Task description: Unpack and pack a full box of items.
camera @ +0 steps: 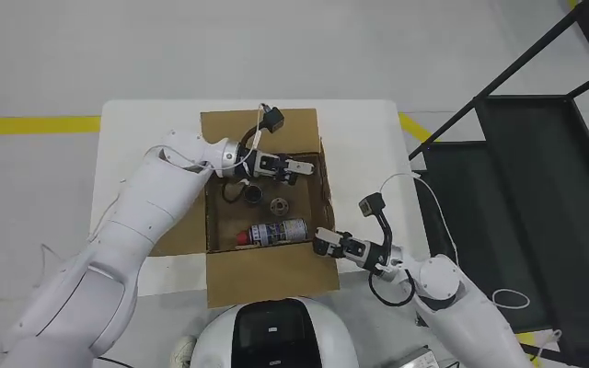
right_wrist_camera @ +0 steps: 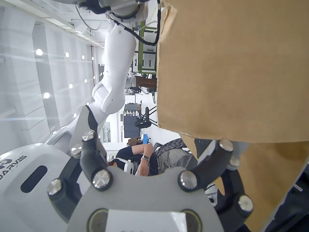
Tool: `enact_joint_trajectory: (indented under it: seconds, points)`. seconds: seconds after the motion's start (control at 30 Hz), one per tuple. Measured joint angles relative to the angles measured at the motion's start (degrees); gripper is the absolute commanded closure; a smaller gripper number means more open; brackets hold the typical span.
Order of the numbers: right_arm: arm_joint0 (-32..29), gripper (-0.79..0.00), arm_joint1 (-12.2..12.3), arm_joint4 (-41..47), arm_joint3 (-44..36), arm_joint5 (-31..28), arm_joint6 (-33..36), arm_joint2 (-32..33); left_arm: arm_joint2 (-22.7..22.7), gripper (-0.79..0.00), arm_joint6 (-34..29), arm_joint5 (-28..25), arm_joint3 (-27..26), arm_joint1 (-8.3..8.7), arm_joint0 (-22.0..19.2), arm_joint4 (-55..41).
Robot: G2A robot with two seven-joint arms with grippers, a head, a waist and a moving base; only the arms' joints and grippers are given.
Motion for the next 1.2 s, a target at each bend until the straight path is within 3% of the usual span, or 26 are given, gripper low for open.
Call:
enact_joint_trajectory:
  seconds: [0.2, 0.53, 0.87, 1.2]
  points:
    - [-2.1, -0.785, -0.2, 0.7, -0.2, -3.4, -3.9, 2.0, -6.7, -0.785, -0.9, 0.9, -6.5, 4.02, 3.8, 3.1]
    - [-5.6, -0.785, -0.4, -3.9, -2.0, -6.3, -13.0, 6.8, -20.9, -0.785, -1.8, 7.2, -26.3, 11.14, 16.6, 12.6]
    - [-5.4, -0.785, -1.0, -12.5, -1.5, 2.0, -23.7, 9.3, -32.0, -0.785, -2.1, 10.6, -36.6, 14.81, 25.2, 16.0]
    - [2.4, -0.785, -2.2, -17.6, 5.6, 10.6, -22.7, 2.3, -46.3, -0.785, -0.8, 11.0, -42.5, 17.88, 31.1, 15.4]
